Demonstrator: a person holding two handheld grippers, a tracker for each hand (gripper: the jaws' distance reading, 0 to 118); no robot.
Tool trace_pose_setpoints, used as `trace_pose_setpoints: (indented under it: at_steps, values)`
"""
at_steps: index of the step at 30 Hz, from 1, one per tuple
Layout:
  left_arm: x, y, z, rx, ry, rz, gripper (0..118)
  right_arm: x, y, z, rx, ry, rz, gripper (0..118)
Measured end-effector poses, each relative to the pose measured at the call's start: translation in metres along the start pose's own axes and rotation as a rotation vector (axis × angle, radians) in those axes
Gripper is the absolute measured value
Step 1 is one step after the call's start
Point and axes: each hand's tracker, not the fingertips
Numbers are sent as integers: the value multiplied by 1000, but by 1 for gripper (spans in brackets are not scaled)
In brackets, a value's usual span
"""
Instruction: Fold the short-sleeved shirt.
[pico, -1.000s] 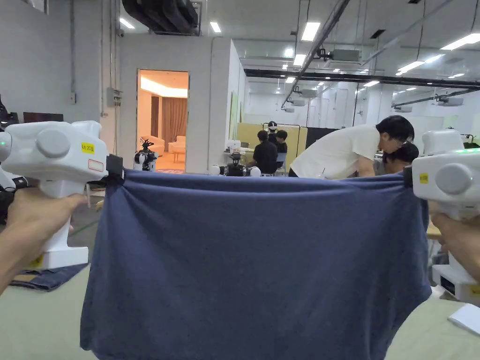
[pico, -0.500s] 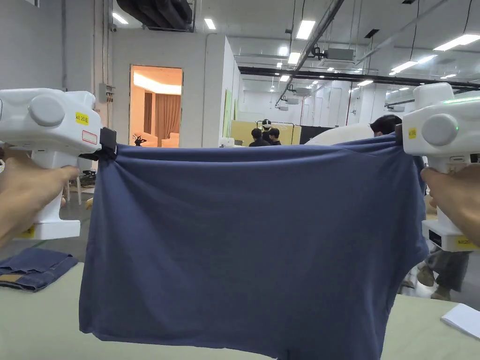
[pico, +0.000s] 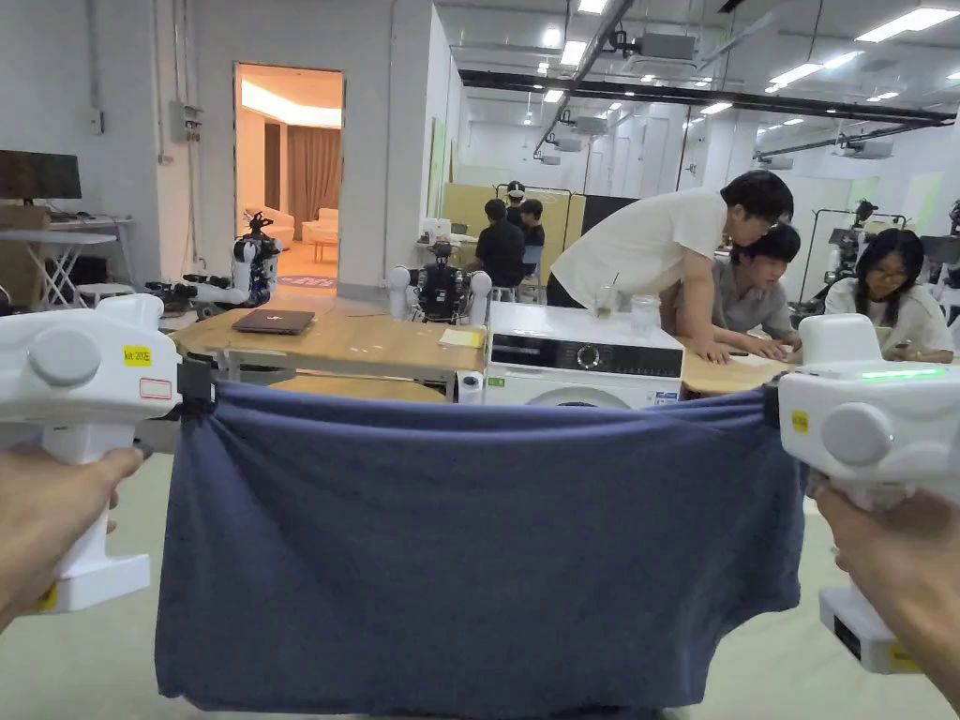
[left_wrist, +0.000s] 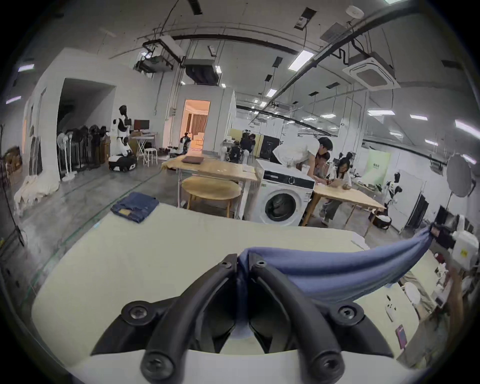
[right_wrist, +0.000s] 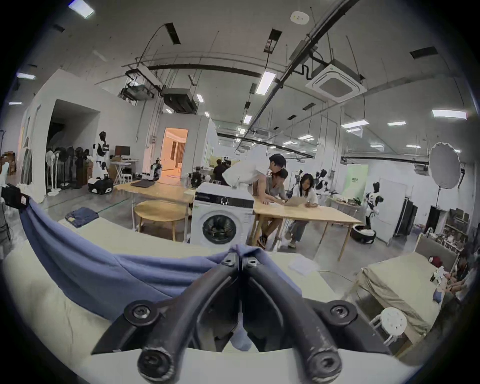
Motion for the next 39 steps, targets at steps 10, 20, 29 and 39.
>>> trace_pose_setpoints:
  at_steps: [10,20,29,39]
  values:
    - [-4,-88,89,34,-54,-1,1,20,-57,94,-23,18,10,0]
    - [2,-247,125,-148,-57,-42,1,4,-184,130,-240,90,35,0]
    - [-8,-361,93,-379,8,9,2,-13,-308,110,-456,113,67,0]
    - [-13,-354,78,-386,60,24,34,-29,-328,91,-491,150,-10,62]
